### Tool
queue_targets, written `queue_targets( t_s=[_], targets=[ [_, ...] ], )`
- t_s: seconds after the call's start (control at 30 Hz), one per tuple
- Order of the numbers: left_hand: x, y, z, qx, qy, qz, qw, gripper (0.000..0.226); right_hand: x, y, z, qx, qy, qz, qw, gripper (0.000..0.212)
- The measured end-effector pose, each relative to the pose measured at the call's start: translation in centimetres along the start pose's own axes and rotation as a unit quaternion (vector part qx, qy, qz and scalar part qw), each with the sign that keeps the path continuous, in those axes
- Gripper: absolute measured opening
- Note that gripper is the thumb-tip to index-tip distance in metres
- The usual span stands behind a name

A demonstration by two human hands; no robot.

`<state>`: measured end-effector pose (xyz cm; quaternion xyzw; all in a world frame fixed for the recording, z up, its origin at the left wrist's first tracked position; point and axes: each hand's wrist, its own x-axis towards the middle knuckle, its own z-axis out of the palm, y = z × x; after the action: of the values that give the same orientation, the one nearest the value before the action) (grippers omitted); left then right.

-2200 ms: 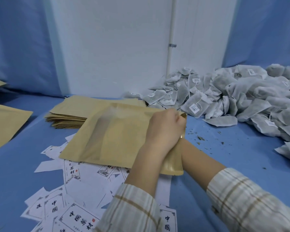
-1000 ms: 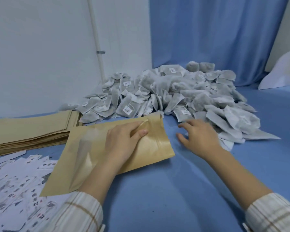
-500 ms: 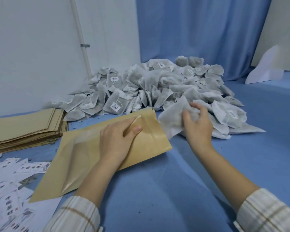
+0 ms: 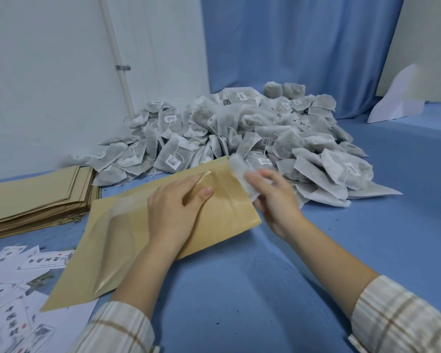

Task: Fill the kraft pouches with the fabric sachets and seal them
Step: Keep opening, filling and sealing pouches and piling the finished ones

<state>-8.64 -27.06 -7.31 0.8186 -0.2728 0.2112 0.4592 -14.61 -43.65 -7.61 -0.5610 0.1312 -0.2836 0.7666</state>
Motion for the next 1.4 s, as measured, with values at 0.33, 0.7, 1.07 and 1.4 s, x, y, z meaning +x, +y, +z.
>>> queue_targets(
  t_s=[0.33, 0.7, 1.07, 1.4],
  targets=[
    [-0.4, -0.4, 0.7, 0.072, -0.031, 0.017, 0.997, 0.033, 1.6, 1.2, -1.8, -0.585, 0.01, -0.149, 0.797, 0.029],
    [-0.4, -0.9, 0.8, 0.101, -0.038, 0.015, 0.994, 0.035, 3.1, 1.8, -5.9, -0.756, 0.123, -0.161, 0.622, 0.034],
    [-0.4, -0.8, 0.7, 0.048, -0.008, -0.01, 0.999, 0.033, 1.4, 0.9, -1.4, -0.016, 0.138, -0.007, 0.99, 0.01],
    [-0.4, 0.2, 0.9, -0.011, 0.013, 0.008, 1.0, 0.031, -0.2, -0.2, -0.3, -0.441, -0.028, -0.132, 0.887, 0.021]
  ],
)
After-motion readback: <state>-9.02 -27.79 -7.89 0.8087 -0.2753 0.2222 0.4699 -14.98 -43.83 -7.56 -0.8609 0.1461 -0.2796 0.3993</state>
